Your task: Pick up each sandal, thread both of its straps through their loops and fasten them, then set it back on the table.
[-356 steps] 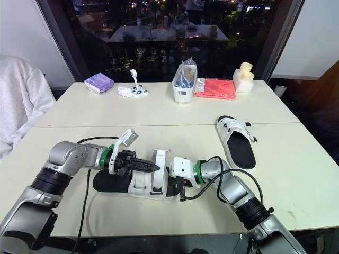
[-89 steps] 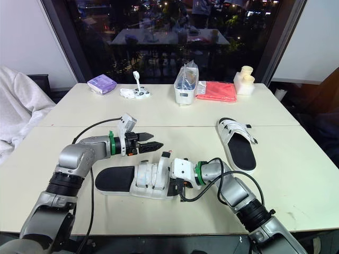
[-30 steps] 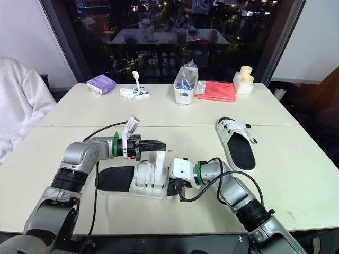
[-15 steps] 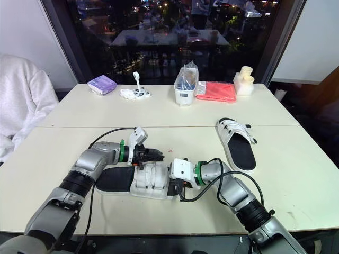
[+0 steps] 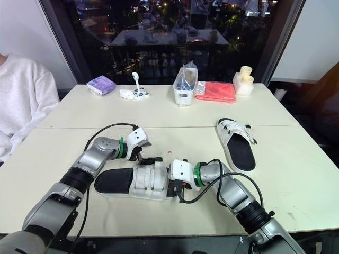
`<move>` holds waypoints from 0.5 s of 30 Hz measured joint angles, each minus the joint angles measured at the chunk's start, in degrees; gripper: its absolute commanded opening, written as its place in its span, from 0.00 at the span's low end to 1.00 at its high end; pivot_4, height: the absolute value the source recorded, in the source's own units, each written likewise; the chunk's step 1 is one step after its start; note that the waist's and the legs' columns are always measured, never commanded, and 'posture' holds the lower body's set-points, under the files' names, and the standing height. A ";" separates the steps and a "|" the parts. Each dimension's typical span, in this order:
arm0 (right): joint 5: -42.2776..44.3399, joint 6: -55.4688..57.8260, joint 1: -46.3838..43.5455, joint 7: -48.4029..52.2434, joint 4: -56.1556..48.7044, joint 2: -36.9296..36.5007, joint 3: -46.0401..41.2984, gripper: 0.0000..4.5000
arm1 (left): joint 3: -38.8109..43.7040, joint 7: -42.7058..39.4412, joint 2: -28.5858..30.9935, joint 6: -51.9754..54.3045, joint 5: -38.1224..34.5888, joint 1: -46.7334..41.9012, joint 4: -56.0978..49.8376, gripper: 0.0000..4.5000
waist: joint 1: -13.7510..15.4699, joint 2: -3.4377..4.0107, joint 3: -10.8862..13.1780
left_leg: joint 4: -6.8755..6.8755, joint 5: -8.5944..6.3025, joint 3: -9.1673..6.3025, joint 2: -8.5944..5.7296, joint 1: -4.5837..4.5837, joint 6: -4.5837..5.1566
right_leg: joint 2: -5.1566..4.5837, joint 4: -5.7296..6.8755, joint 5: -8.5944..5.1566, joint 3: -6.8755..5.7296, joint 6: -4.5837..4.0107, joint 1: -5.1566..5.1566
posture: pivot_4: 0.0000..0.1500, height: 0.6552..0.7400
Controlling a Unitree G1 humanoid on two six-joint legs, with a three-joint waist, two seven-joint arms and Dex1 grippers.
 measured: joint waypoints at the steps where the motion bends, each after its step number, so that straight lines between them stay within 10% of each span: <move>1: 0.00 0.00 0.01 -0.04 -0.05 0.03 0.00 0.00 | 0.38 -0.08 0.52 0.06 -0.07 0.05 0.13 0.99 | -0.02 -0.02 0.02 | 0.00 0.00 0.00 0.00 -0.04 0.00 | 0.00 0.01 0.04 0.00 0.07 -0.05 | 1.00 1.00; 15: 1.95 10.69 6.20 0.58 -15.42 -8.01 -4.89 0.00 | 13.79 -12.82 12.65 0.45 -13.88 14.50 -24.69 0.99 | 0.76 0.18 0.21 | 0.14 -0.01 -0.06 -0.06 -1.03 0.00 | -0.04 -0.11 0.06 0.01 0.10 -0.77 | 1.00 1.00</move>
